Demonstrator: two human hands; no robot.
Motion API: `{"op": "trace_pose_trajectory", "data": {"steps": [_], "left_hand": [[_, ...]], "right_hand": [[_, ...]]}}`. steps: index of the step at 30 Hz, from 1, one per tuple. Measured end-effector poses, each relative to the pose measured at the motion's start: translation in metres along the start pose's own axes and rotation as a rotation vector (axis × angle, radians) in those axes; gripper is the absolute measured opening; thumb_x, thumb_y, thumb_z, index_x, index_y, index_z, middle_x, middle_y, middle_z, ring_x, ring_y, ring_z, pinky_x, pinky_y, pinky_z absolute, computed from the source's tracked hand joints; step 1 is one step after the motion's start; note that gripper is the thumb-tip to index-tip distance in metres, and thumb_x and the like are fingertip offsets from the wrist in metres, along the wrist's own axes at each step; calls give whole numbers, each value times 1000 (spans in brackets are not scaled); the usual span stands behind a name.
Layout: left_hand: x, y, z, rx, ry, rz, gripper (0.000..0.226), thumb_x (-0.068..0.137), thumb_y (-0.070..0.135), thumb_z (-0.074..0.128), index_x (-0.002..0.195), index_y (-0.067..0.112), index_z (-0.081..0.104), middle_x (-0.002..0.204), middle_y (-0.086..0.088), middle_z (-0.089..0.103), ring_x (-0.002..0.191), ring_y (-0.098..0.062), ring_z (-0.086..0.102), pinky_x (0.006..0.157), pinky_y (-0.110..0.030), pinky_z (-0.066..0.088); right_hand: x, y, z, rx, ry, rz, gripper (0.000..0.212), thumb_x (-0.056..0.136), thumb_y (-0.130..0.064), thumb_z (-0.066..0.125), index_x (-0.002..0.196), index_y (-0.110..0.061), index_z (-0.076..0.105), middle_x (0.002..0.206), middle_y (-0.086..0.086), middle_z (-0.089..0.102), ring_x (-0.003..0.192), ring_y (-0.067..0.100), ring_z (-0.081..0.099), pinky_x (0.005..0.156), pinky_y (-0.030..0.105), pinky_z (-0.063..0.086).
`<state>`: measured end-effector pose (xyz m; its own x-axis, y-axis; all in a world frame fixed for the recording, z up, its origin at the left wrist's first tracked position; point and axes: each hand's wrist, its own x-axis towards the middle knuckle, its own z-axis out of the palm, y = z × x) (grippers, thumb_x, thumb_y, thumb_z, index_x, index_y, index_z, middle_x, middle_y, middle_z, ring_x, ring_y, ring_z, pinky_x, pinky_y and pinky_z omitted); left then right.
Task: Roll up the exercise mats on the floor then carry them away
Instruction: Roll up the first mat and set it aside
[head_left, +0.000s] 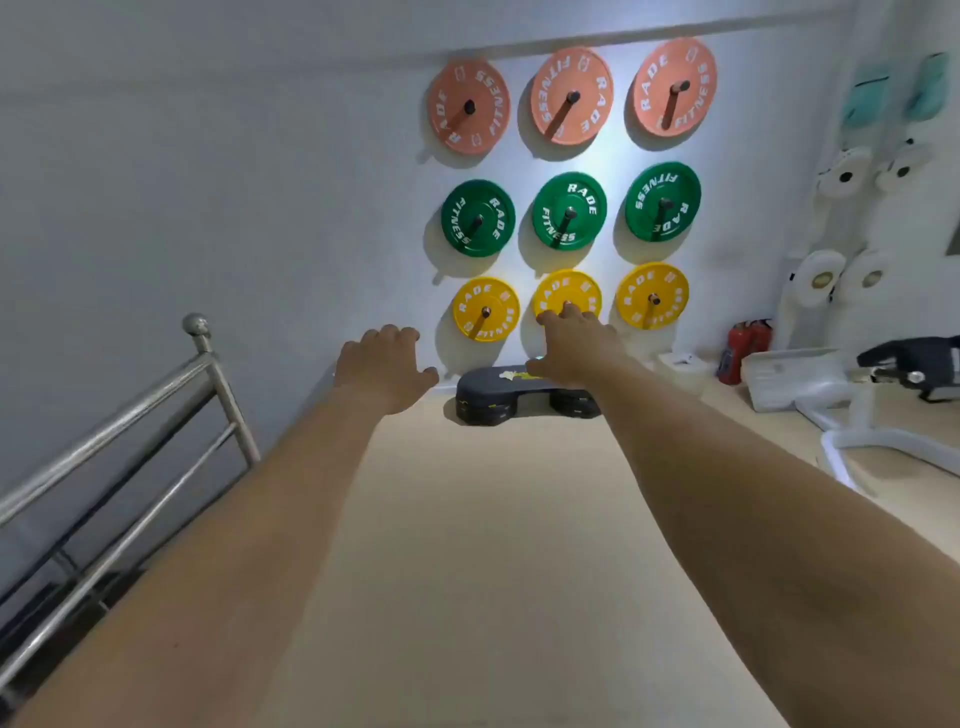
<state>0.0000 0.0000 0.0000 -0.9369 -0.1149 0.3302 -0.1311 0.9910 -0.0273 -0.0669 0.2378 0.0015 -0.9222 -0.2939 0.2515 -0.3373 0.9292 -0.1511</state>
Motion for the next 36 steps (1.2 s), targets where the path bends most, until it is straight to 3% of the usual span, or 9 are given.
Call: {"op": "trace_pose_trajectory", "data": {"steps": [7, 14, 18, 25, 36], "left_hand": [[-41, 66, 116, -19, -255, 207, 63, 97, 53, 54, 147, 16, 41, 142, -11, 52, 129, -33, 51, 98, -45, 43], [-115, 203, 199, -11, -504, 535, 71, 99, 55, 50, 157, 18, 31, 152, -8, 47, 135, -31, 48, 105, -46, 43], [-167, 308, 210, -51, -585, 738, 70, 100, 52, 50, 157, 17, 31, 154, -10, 44, 137, -32, 46, 105, -46, 41], [-285, 497, 204, -45, -652, 1130, 68, 100, 49, 52, 157, 18, 32, 154, -10, 44, 137, -32, 46, 105, -46, 42], [-469, 698, 164, -97, -663, 1654, 60, 101, 43, 52, 154, 18, 38, 152, -7, 45, 133, -29, 49, 99, -42, 43]], "right_hand": [[-91, 53, 101, 37, -193, 284, 72, 91, -51, 67, 151, -20, 41, 150, 12, 43, 137, 33, 43, 105, 49, 42], [-267, 165, 157, 78, -343, 702, 69, 94, -47, 64, 152, -18, 40, 150, 11, 42, 136, 32, 43, 105, 46, 41], [-386, 225, 162, 111, -385, 963, 68, 94, -45, 63, 151, -18, 40, 148, 12, 43, 135, 33, 44, 101, 45, 42], [-581, 310, 133, 168, -300, 1364, 67, 96, -44, 62, 152, -16, 39, 147, 13, 43, 133, 34, 44, 100, 45, 42], [-797, 351, 86, 211, -173, 1814, 61, 96, -41, 62, 148, -15, 43, 145, 13, 44, 129, 34, 47, 95, 43, 41]]}}
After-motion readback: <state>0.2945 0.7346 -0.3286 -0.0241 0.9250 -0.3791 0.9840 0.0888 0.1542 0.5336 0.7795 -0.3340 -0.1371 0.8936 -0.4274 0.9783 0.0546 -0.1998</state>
